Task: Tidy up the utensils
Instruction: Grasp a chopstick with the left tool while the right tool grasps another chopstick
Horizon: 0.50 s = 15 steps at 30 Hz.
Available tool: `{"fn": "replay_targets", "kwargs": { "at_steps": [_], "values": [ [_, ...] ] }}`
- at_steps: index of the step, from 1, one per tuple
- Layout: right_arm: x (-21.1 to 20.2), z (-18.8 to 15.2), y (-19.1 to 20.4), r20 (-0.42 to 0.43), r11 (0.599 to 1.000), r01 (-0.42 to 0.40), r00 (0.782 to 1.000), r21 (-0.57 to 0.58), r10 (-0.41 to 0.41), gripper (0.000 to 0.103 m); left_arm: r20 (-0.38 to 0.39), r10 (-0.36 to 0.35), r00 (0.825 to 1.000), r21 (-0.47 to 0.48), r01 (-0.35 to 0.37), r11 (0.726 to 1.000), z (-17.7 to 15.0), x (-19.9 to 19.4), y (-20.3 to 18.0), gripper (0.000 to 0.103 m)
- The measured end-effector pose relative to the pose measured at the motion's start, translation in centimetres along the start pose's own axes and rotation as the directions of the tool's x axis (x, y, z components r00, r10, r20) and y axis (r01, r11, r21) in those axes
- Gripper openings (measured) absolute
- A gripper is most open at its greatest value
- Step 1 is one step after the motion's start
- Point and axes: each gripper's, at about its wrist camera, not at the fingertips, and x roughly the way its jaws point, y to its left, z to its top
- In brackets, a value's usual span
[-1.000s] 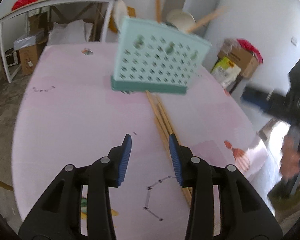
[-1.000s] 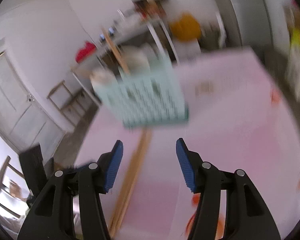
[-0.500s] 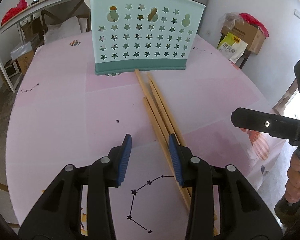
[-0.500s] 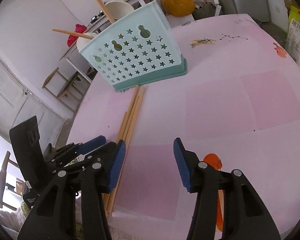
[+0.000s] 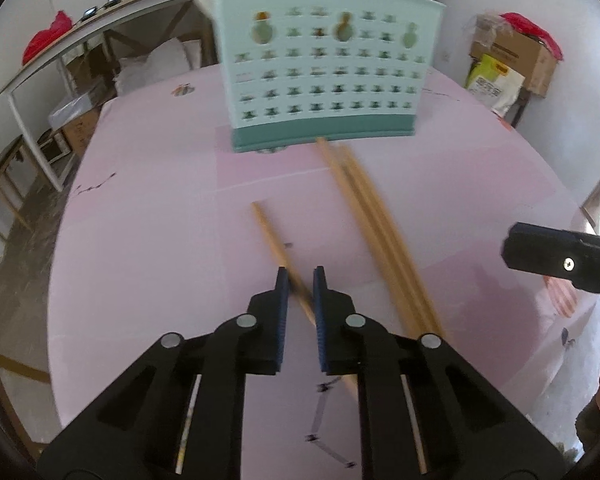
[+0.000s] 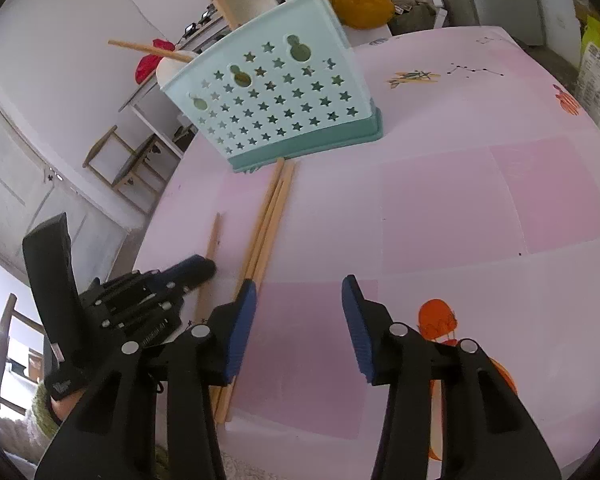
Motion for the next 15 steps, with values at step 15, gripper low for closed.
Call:
{"fn": "replay_targets", "kwargs": {
  "at_steps": [15],
  "values": [
    [4.3,-0.6,4.0,-0.084,0.992,0.033,0.996,-0.118,-0.043,0.019,-0.004,0.061,0.998,-0.111,-0.061,0.992,-0.6,-0.4,4.9,0.005]
  ]
}}
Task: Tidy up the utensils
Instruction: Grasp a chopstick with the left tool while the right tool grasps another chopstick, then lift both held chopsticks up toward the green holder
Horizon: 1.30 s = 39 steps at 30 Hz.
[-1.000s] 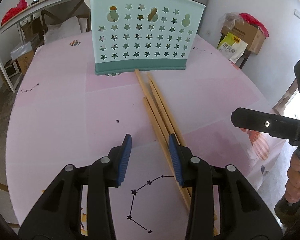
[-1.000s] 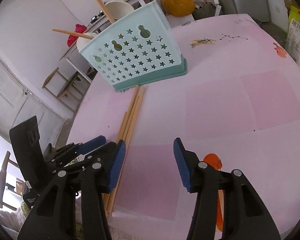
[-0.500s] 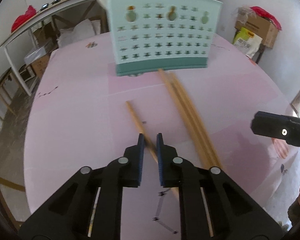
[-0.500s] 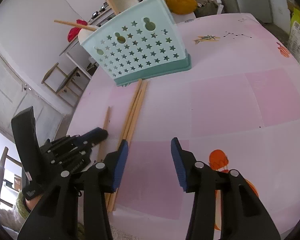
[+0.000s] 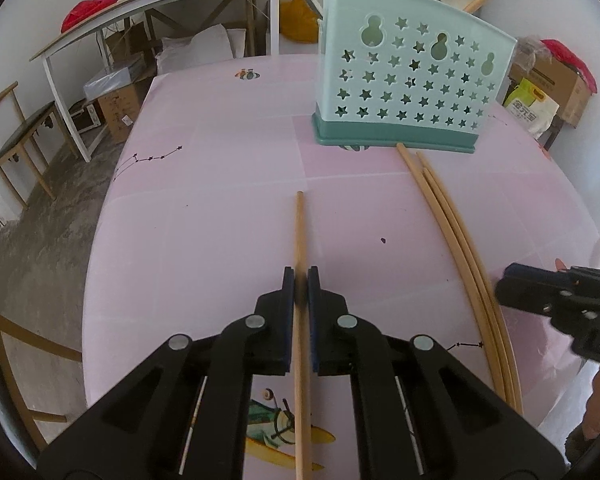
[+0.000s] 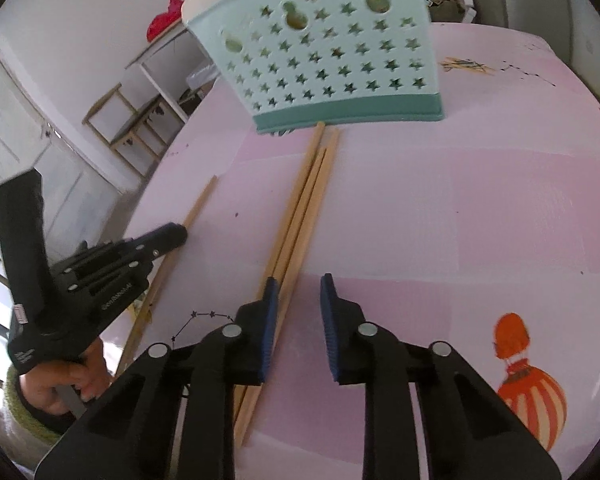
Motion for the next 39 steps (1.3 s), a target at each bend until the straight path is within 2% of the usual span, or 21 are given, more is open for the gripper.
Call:
{"fn": "replay_targets", "kwargs": {
  "at_steps": [8,16,20,22,25,28,30,31,39],
  "values": [
    [0.6,0.2,1.2,-0.003,0.997,0.059,0.998,-0.052,-0.059,0.009,0.0,-0.013,1.0,-0.01,0.013,1.0,0.0,0.0,0.1,0.005],
    [-0.4,-0.1,0.2,0.005,0.992,0.121,0.993,-0.041,-0.121,0.006,-0.008,-0.014,1.0,-0.025,0.014,1.0,-0.1,-0.2,0.3,0.005],
    [-2.0,-1.1,-1.5,-0.014,0.987,0.161,0.987,-0.026,-0.162,0.006,-0.052,-0.064,0.997,-0.065,0.06,0.996,-0.7,-1.1,1.1,0.005],
    [-2.8,-1.6,-2.2,-0.028,0.984,0.176,0.984,-0.018,-0.177,0.006,-0.074,-0.112,0.991,-0.094,0.104,0.99,-1.1,-1.4,1.3,0.005],
    [-3.4,-2.0,-3.3,-0.055,0.987,0.161,0.985,0.0,-0.161,0.007,-0.096,-0.134,0.986,-0.084,0.126,0.988,-1.3,-1.6,1.2,0.007],
    [-3.3,-1.7,-3.8,-0.058,0.988,0.155,0.986,0.003,-0.155,0.008,-0.104,-0.133,0.986,-0.067,0.127,0.99,-1.2,-1.5,1.0,0.011],
    [-2.9,-1.1,-3.9,-0.056,0.988,0.157,0.986,-0.004,-0.157,0.018,-0.112,-0.117,0.987,-0.034,0.113,0.993,-0.8,-1.1,0.5,0.011],
    [-2.7,-0.7,-3.9,-0.054,0.989,0.149,0.987,-0.008,-0.149,0.019,-0.114,-0.108,0.988,-0.019,0.107,0.994,-0.6,-0.9,0.3,0.011],
    [-0.5,2.2,-3.2,-0.028,0.981,0.181,0.983,-0.067,-0.183,0.02,-0.105,-0.053,0.993,0.032,0.057,0.998,0.8,0.2,0.0,0.011]
  ]
}}
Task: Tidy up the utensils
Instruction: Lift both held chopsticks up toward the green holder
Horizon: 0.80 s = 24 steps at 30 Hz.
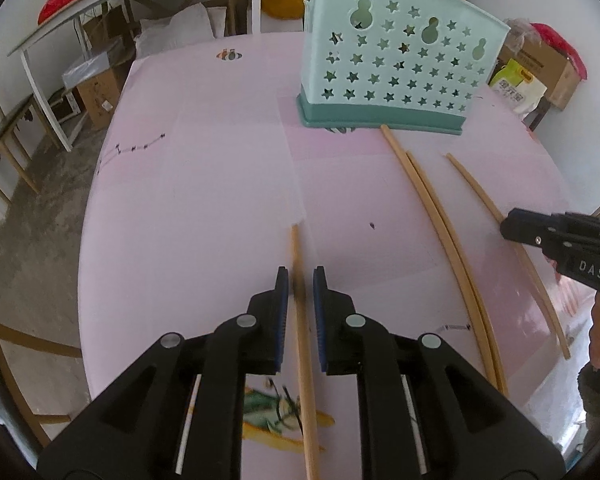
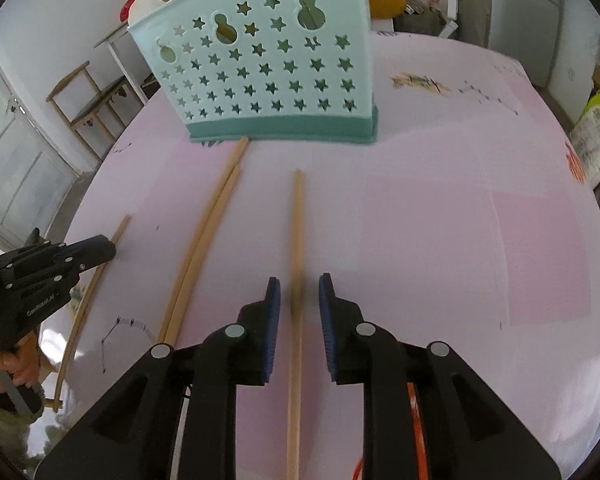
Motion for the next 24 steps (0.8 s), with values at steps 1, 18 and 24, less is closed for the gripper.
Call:
{"fn": "replay_targets", "kwargs": {
  "at_steps": [1,18,24],
  "values": [
    [0.3,0.5,0.1,0.001,1.0,0.006,1.0,-0.005,-0.006,0.019,0.001,0.004,1.0,0.003,-0.004,1.0,0.2,0.1,0.0,0.011],
    [-0.7,3.5,-1.4,0.105,0.998,-0.052,0.993,0.042,0.047,0.007,0.118,0.015,0.993,-0.068,-0.007,0.998,2.2,-2.0,1.8,0.004],
    [-5.1,3.6,-1.8,0.217,0.99,-0.125,0.97,0.071,0.107,0.007,0.237,-0.045,0.971,-0.087,0.068,0.994,2.6,-6.4,2.2,0.004]
  ]
}}
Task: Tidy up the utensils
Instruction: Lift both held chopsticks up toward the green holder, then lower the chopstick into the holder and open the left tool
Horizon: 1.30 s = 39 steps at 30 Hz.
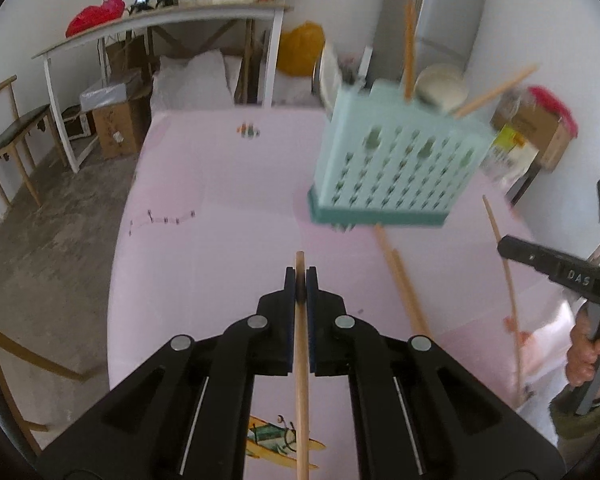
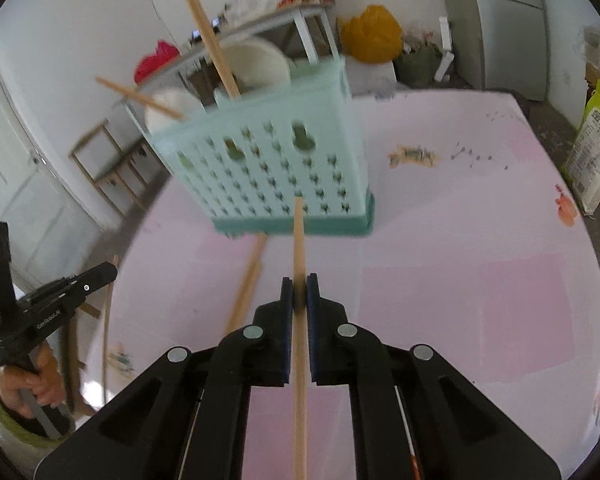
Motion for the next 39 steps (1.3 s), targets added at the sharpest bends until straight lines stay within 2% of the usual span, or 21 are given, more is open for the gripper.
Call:
{"fn": "replay_targets", "kwargs": {
  "at_steps": [4,7,9,12,15,17,21,23,25,28,36,39],
  "values": [
    [-2.4,0.2,0.2,0.052,1.0,-0.019,0.998,0.003,0.019,0.007,0.095,-0.047,0.994,-0.015,0.049,0.999,1.2,-3.6,-0.1,0.004],
    [-3.5,0.4,0.2,0.077,1.0,-0.027,0.997,0.004,0.026,0.007,0.179,-0.077,0.981,-0.009,0.08,0.997,2.6,-6.1,-0.2,0.004],
    [-4.1,0.4,0.0,0.089,0.999,-0.031,0.996,0.01,0.03,0.007,0.241,-0.105,0.965,-0.002,0.108,0.994,3.9,-7.9,-0.5,0.004],
    [-4.4,0.5,-0.1,0.099,0.999,-0.039,0.994,0.017,0.037,0.007,0.317,-0.141,0.938,0.02,0.142,0.99,6.1,-9.6,-1.1,0.004],
    [-4.4,0.6,-0.2,0.104,0.999,-0.042,0.994,0.018,0.04,0.007,0.394,-0.181,0.901,0.042,0.179,0.983,9.1,-11.1,-1.8,0.004],
    [-4.4,0.7,-0.2,0.106,0.999,-0.045,0.993,0.018,0.043,0.007,0.454,-0.211,0.866,0.053,0.21,0.976,11.6,-11.9,-2.3,0.003],
    [-4.1,0.9,-0.2,0.108,0.999,-0.048,0.993,0.019,0.045,0.007,0.535,-0.238,0.811,0.076,0.234,0.969,15.5,-12.4,-3.8,0.003],
    [-3.9,1.0,-0.4,0.106,0.999,-0.05,0.993,0.022,0.048,0.007,0.555,-0.238,0.797,0.087,0.229,0.97,17.2,-12.1,-4.8,0.003],
    [-3.7,1.1,-0.5,0.104,0.998,-0.051,0.993,0.023,0.048,0.007,0.562,-0.242,0.791,0.095,0.229,0.969,18.6,-11.1,-5.6,0.003],
    [-3.4,1.2,-0.8,0.102,0.998,-0.053,0.994,0.028,0.05,0.007,0.564,-0.232,0.793,0.106,0.209,0.972,19.6,-9.4,-6.8,0.003],
    [-3.2,1.6,-1.7,0.097,0.998,-0.056,0.994,0.037,0.052,0.007,0.562,-0.185,0.807,0.157,0.116,0.981,20.4,-5.5,-9.2,0.003],
    [-3.0,1.6,-1.9,0.094,0.998,-0.055,0.994,0.042,0.051,0.007,0.542,-0.176,0.822,0.152,0.11,0.982,20.0,-3.6,-9.3,0.003]
  ]
}}
